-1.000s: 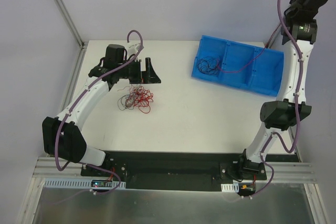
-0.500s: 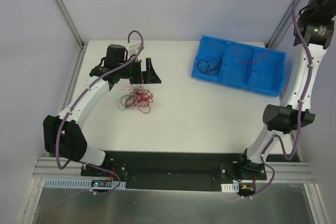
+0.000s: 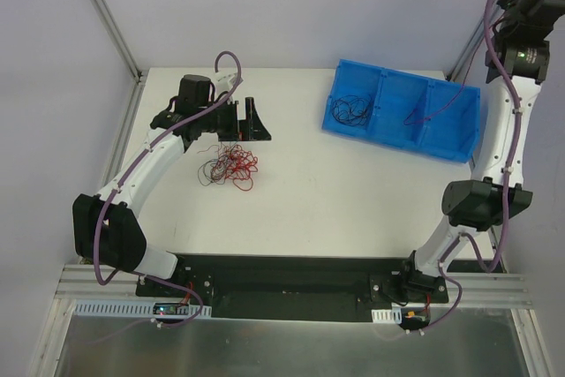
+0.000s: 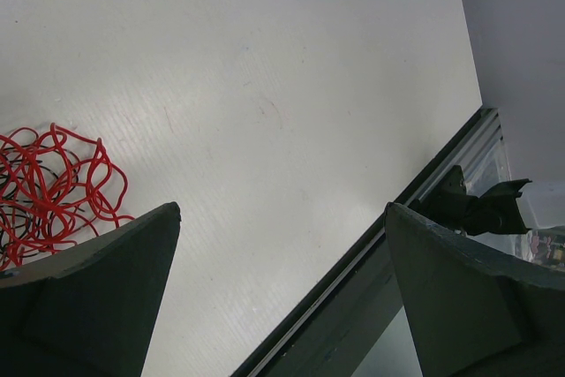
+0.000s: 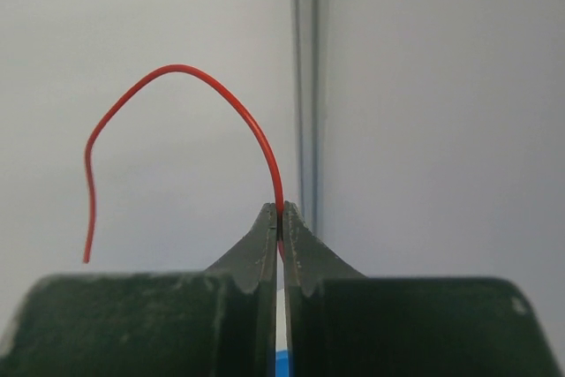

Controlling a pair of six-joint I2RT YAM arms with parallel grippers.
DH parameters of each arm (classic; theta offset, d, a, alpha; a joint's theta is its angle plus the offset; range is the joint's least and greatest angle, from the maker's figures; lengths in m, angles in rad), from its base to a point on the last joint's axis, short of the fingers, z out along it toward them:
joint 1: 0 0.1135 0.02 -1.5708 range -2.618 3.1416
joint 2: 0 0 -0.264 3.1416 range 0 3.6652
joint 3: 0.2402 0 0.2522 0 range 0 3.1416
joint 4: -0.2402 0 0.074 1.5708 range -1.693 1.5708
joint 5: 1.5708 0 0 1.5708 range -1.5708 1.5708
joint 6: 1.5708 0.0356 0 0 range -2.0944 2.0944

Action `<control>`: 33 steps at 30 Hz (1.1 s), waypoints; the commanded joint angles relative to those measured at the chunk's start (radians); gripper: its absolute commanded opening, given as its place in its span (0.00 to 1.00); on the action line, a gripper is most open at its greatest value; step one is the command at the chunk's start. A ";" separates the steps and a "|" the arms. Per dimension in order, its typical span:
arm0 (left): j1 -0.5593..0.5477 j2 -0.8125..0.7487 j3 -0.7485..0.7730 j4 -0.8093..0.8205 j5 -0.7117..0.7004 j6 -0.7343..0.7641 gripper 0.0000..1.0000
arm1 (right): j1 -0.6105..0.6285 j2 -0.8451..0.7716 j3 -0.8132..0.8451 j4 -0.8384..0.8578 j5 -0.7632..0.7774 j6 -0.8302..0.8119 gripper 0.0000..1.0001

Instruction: Untangle the cables

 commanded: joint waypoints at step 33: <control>-0.016 -0.020 -0.001 0.027 0.026 0.004 0.99 | 0.086 -0.162 -0.946 0.137 -0.093 0.087 0.00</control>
